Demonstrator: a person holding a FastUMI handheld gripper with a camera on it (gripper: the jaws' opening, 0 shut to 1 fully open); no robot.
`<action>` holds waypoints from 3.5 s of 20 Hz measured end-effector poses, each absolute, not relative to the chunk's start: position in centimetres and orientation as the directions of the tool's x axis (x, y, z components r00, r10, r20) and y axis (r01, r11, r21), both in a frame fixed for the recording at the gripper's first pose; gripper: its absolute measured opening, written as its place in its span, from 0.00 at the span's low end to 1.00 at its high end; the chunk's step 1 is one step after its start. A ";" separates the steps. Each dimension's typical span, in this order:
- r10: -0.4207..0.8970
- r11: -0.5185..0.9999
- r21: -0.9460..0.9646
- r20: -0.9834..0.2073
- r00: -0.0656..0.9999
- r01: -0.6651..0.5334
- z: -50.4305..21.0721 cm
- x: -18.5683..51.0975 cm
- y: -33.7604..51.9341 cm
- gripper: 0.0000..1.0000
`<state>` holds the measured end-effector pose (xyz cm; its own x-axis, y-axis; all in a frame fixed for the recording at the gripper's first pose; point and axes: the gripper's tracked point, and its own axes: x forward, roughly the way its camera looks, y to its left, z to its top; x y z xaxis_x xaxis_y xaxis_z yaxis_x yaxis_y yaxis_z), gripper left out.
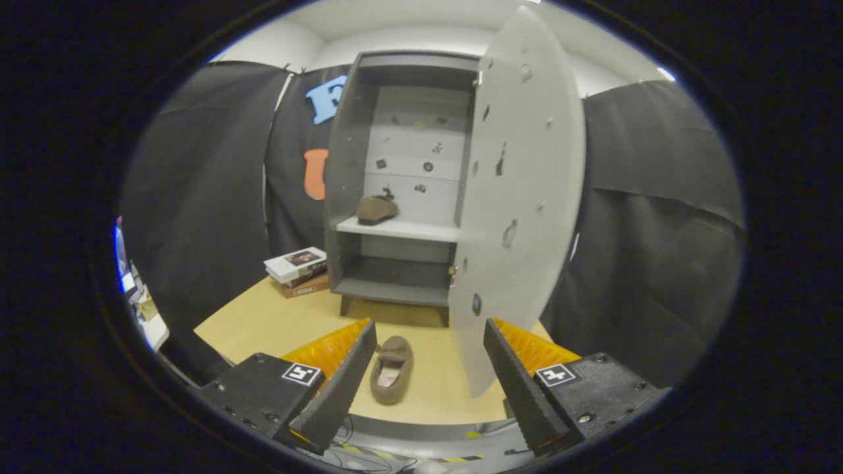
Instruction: Open the shoe cabinet door, grab the shoes and put them into the shoe cabinet, then close the shoe cabinet door.
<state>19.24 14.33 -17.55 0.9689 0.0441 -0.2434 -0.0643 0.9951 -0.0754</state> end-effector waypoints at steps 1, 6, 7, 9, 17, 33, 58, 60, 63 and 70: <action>0.059 0.995 -0.061 -0.279 0.958 -0.079 -19.3 19.7 15.5 1.00; 0.102 0.993 -0.018 -0.404 0.909 -0.120 -28.5 24.8 20.0 1.00; 0.111 0.992 -0.006 -0.426 0.898 -0.125 -30.2 26.0 20.7 1.00; 0.105 0.992 -0.015 -0.472 0.875 -0.127 -33.1 28.2 21.4 1.00; 0.110 0.993 0.034 -0.615 0.781 -0.113 -41.6 35.9 22.6 1.00; 0.160 0.987 0.117 -0.708 0.687 -0.109 -45.3 41.1 21.1 0.35; 0.210 0.977 0.078 -0.244 0.947 -0.197 -8.7 45.0 23.7 0.08; 0.198 0.980 0.049 -0.213 0.957 -0.192 -6.1 47.5 24.0 0.08; 0.181 0.983 0.023 -0.173 0.968 -0.180 -2.9 51.6 23.8 0.08; 0.148 0.989 0.032 -0.178 0.973 -0.144 -1.1 62.4 23.5 0.08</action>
<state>62.41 23.54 -1.08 0.9728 0.1478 -0.1783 -0.1444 0.9890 0.0317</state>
